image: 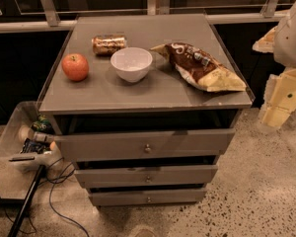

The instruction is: Open top drawer

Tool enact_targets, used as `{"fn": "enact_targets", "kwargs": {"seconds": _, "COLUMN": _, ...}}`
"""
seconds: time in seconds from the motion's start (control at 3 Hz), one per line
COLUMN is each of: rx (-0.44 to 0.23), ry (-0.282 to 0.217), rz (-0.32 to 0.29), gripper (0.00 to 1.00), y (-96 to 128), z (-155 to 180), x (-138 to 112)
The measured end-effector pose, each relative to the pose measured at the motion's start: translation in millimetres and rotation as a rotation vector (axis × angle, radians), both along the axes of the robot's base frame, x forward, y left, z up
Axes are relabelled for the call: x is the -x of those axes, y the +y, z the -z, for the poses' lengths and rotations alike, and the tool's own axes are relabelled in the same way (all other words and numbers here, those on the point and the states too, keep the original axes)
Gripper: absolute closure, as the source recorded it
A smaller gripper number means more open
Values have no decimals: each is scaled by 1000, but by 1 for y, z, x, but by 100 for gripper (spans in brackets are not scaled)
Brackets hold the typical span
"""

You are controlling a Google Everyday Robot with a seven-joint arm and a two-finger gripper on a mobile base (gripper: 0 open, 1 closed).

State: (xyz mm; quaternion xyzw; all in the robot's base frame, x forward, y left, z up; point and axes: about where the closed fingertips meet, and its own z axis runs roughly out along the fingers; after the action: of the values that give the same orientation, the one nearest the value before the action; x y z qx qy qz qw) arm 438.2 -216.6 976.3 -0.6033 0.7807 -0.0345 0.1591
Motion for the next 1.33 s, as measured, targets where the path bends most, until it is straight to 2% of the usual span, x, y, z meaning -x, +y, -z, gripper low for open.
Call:
{"fn": "enact_targets", "kwargs": {"seconds": 0.33, "rx": 0, "ry": 0, "rz": 0, "gripper": 0, "y": 0, "z": 0, "x": 0}}
{"fn": "enact_targets", "kwargs": {"seconds": 0.67, "rx": -28, "ry": -14, "rz": -15, "gripper": 0, "y": 6, "z": 4, "x": 2}}
{"fn": "enact_targets", "kwargs": {"seconds": 1.0, "rx": -123, "ry": -24, "rz": -61, "gripper": 0, "y": 13, "z": 33, "x": 12}}
{"fn": "enact_targets", "kwargs": {"seconds": 1.33, "rx": -277, "ry": -48, "rz": -102, "gripper": 0, "y": 17, "z": 72, "x": 24}}
